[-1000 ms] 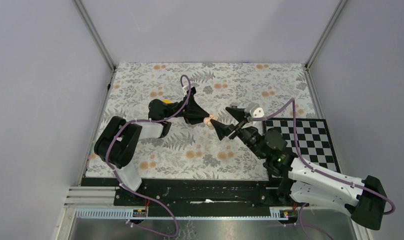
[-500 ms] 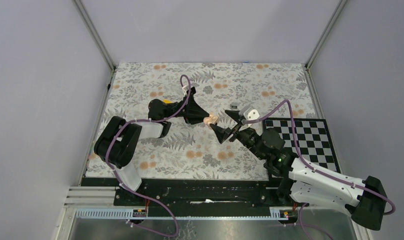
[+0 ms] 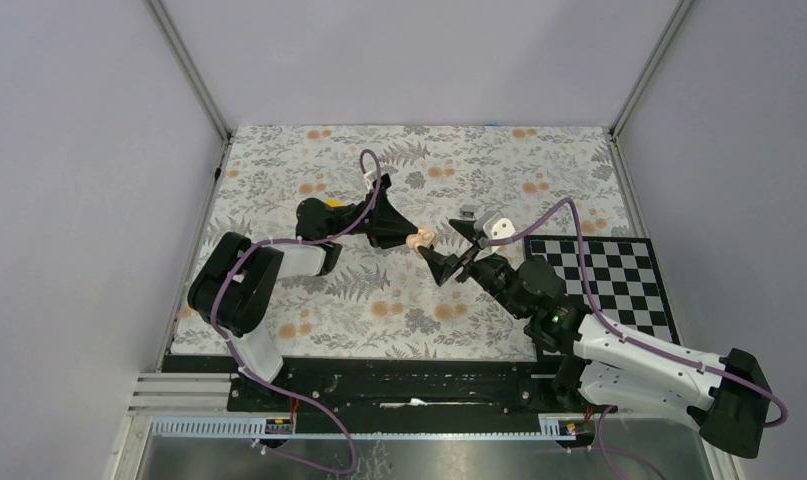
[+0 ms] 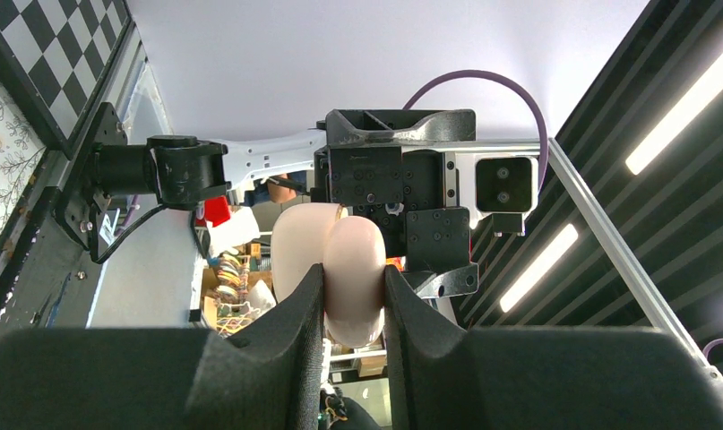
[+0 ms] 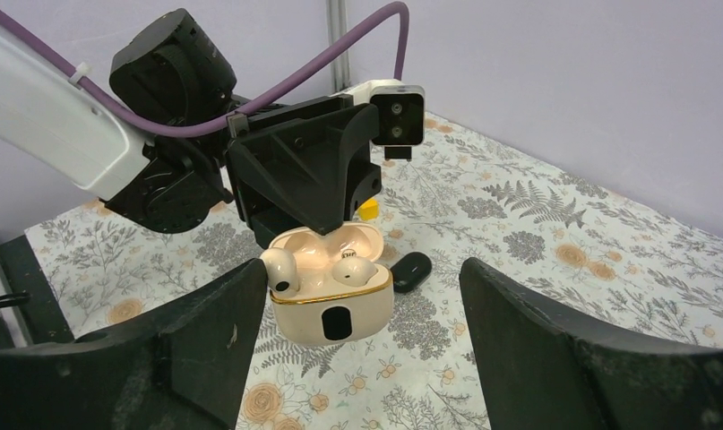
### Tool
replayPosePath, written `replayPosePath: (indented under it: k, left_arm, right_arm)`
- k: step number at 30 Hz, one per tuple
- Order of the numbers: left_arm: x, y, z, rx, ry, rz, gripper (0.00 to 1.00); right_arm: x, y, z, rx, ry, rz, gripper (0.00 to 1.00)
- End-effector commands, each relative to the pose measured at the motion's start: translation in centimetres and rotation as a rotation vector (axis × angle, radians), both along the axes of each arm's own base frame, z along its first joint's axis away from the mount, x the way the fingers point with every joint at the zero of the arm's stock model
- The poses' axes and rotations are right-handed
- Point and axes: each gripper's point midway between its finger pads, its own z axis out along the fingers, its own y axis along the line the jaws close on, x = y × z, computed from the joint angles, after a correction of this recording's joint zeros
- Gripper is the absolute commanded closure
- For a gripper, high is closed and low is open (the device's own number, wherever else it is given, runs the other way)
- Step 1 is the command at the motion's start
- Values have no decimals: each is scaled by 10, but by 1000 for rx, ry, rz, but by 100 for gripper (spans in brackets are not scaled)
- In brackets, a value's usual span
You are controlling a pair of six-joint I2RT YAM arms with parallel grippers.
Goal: Insert the wireless bluetooth earbuds into the charging case
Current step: Adjust the earbud with the charging case.
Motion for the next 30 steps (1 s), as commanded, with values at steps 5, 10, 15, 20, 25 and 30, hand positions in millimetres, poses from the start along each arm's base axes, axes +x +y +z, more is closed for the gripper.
replayPosePath:
  k: [5, 10, 15, 20, 25, 30]
  left_arm:
    - [-5, 7, 27, -32, 81, -38, 100]
    - [-5, 7, 27, -32, 82, -38, 100]
    - [-5, 7, 28, -34, 79, -37, 100]
    - [-5, 7, 27, -34, 84, -35, 100]
    - [-6, 7, 27, -35, 83, -31, 100]
    - [-7, 8, 28, -39, 75, -27, 100]
  right_arm:
    - [12, -10, 15, 42, -39, -85, 15]
    - [14, -15, 15, 42, -42, -109, 14]
    - [14, -16, 12, 40, -40, -115, 14]
    - [15, -20, 11, 40, -40, -130, 14]
    - [13, -31, 14, 57, -49, -159, 14]
    - [10, -41, 25, 83, -59, -176, 13]
